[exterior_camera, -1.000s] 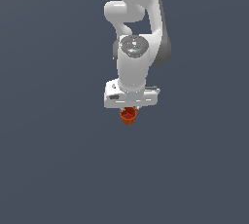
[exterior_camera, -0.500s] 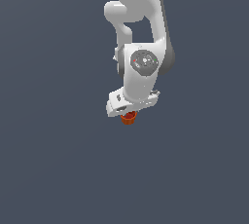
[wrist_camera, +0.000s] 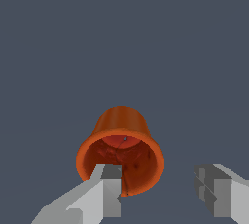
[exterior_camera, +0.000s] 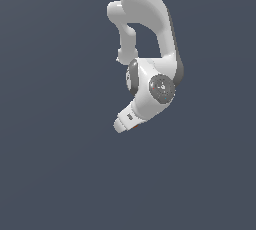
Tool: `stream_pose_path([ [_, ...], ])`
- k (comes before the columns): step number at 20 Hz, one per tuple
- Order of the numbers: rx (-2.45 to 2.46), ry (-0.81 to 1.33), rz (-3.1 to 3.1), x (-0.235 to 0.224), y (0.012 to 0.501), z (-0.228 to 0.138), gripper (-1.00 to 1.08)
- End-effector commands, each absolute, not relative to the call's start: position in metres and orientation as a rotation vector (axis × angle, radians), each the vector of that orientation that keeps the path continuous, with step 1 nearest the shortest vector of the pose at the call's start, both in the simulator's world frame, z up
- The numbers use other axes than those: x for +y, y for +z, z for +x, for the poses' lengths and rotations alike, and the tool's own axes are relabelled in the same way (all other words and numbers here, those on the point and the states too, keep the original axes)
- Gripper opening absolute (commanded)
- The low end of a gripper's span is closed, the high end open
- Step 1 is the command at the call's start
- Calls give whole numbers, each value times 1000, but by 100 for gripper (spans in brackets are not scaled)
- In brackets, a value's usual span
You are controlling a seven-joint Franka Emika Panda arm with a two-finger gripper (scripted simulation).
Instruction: Pick up the object and move it to a goal position.
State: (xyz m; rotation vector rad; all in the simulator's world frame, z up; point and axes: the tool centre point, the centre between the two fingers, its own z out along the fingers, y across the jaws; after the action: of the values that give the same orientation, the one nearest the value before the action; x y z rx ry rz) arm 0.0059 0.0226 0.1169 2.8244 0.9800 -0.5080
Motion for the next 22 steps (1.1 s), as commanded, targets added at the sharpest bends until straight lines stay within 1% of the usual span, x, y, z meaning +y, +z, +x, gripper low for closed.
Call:
stream_pose_path([
  [1,1091,-580,2757,20,111,6,28],
  [7,1287,-722,2620,15,99,6,28],
  [12,1385,-800,2540,12,94,5,28],
  [22,1436,-844,2496,10,90,5,28],
])
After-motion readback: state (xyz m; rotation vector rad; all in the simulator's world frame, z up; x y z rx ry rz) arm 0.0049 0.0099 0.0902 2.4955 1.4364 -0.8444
